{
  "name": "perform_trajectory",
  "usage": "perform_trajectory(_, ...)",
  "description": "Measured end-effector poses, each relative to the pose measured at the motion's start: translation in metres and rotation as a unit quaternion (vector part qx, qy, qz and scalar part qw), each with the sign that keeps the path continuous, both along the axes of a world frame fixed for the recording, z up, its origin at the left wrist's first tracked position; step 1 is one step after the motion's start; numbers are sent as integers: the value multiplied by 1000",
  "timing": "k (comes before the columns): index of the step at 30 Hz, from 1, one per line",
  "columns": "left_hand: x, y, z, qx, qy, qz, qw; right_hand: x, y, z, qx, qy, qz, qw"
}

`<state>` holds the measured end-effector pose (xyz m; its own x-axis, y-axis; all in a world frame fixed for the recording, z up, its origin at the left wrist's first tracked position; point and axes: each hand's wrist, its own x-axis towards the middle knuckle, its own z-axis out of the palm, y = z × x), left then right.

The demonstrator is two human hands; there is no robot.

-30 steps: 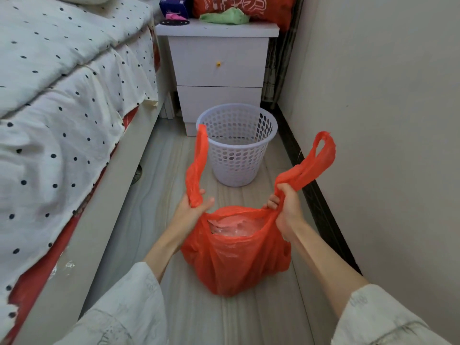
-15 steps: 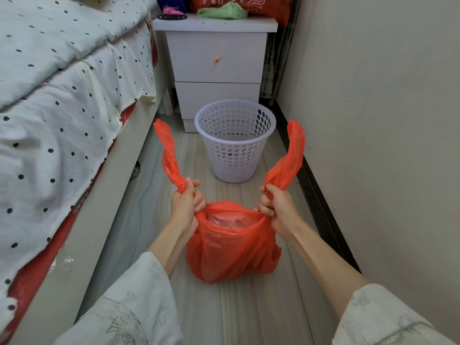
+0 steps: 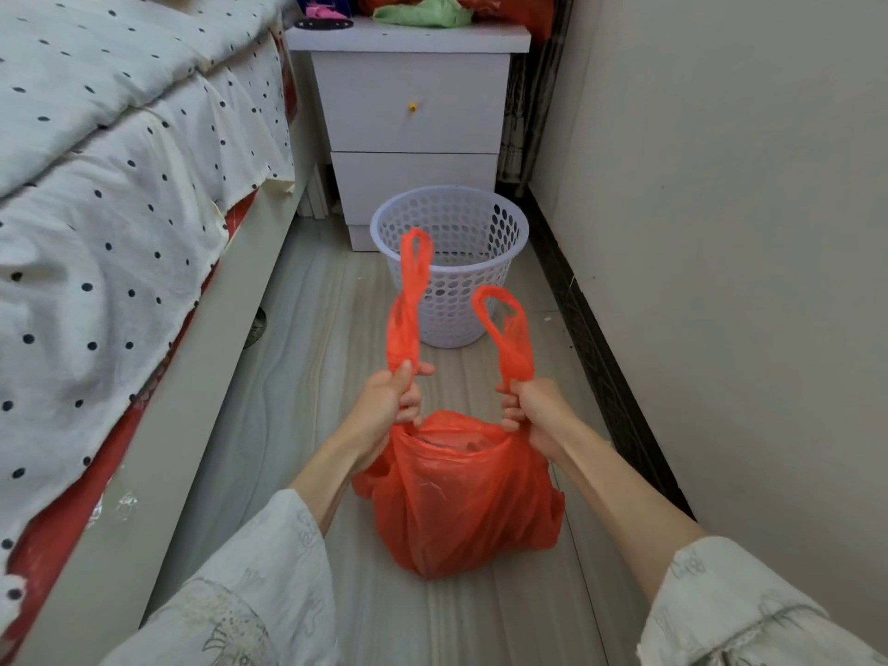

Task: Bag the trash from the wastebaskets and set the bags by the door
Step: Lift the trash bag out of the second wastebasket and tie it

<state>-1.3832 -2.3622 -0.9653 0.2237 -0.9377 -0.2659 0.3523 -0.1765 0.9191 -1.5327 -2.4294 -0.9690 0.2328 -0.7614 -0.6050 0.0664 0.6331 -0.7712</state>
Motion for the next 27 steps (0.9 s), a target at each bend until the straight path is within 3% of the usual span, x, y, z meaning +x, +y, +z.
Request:
perform_trajectory(3, -8, 3, 7, 20, -139, -88, 986, -5, 4, -1, 11, 67, 74, 995)
perform_trajectory(7, -10, 5, 11, 49, -363, -143, 919, 2, 9, 11, -10, 70, 165, 984)
perform_trajectory(11, -8, 11, 17, 52, -495, -208, 842, 1, 14, 22, -41, -9, 271, 962)
perform_trajectory(14, -12, 12, 17, 49, -531, -257, 806, 8, 12, 19, -108, -8, 216, 970)
perform_trajectory(15, -15, 12, 18, 47, -521, -261, 811, 10, 10, 17, -111, -23, 171, 979)
perform_trajectory(17, -16, 11, 20, 57, -431, -243, 867, 8, 7, 19, -83, -77, 109, 988)
perform_trajectory(20, -3, 17, 20, 80, -283, -212, 932, -3, 14, 28, -64, -88, 149, 983)
perform_trajectory(22, 7, 24, 18, 105, -228, -185, 950, -7, 20, 30, -129, 26, 254, 958)
perform_trajectory(24, 13, 25, 18, 146, -141, -149, 968, -6, 22, 33, -214, 155, 348, 900)
perform_trajectory(25, 15, 24, 18, 160, -90, -139, 973, -3, 22, 33, -244, 192, 362, 879)
perform_trajectory(27, 16, 21, 21, 175, -18, -136, 975, 4, 20, 31, -279, 225, 323, 876)
